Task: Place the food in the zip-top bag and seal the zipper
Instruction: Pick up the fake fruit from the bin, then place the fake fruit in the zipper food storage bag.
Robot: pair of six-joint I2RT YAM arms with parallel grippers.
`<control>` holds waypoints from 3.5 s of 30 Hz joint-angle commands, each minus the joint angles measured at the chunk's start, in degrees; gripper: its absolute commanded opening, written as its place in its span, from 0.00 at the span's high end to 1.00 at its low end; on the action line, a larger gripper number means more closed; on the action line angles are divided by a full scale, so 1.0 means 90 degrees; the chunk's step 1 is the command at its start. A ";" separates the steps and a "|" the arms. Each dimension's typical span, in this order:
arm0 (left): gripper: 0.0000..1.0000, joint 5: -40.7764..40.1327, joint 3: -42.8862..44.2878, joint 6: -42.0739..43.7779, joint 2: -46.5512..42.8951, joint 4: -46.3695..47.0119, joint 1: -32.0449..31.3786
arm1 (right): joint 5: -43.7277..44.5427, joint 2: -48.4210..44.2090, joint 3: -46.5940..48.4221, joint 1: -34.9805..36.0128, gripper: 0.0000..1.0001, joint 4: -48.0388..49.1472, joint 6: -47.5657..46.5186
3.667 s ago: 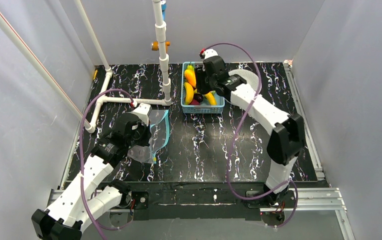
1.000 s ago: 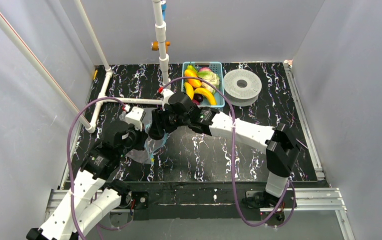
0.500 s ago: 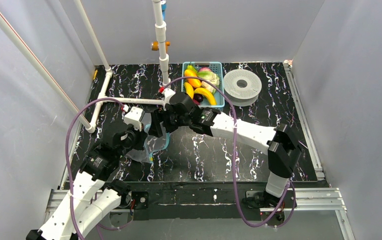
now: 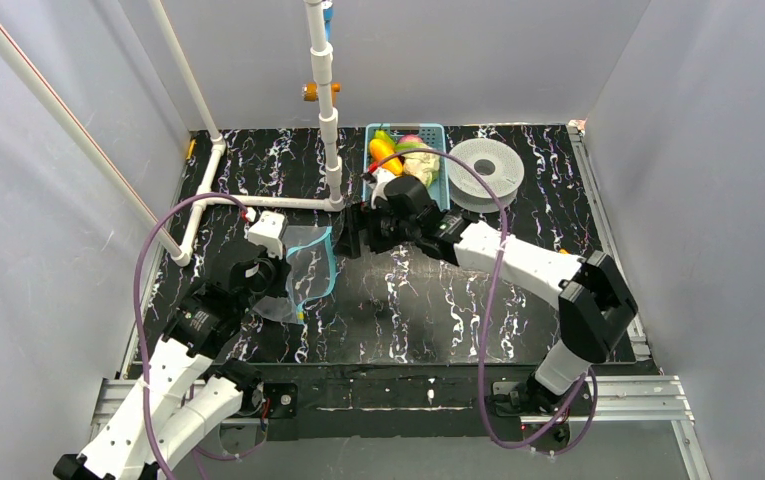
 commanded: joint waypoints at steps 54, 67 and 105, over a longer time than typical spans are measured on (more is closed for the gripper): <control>1.00 -0.0090 -0.0014 0.0095 0.0162 -0.0061 -0.0034 | 0.2924 0.1807 0.3692 -0.1927 0.99 -0.2871 -0.3342; 1.00 0.0076 0.0009 0.0084 0.0213 -0.0108 -0.0054 | 0.0760 0.0477 0.2101 -0.1542 0.99 -0.2975 -0.1993; 1.00 0.0283 -0.0006 0.0094 0.0072 -0.0082 -0.0092 | 0.2885 0.1926 0.3905 0.1742 0.93 -0.4402 -0.1203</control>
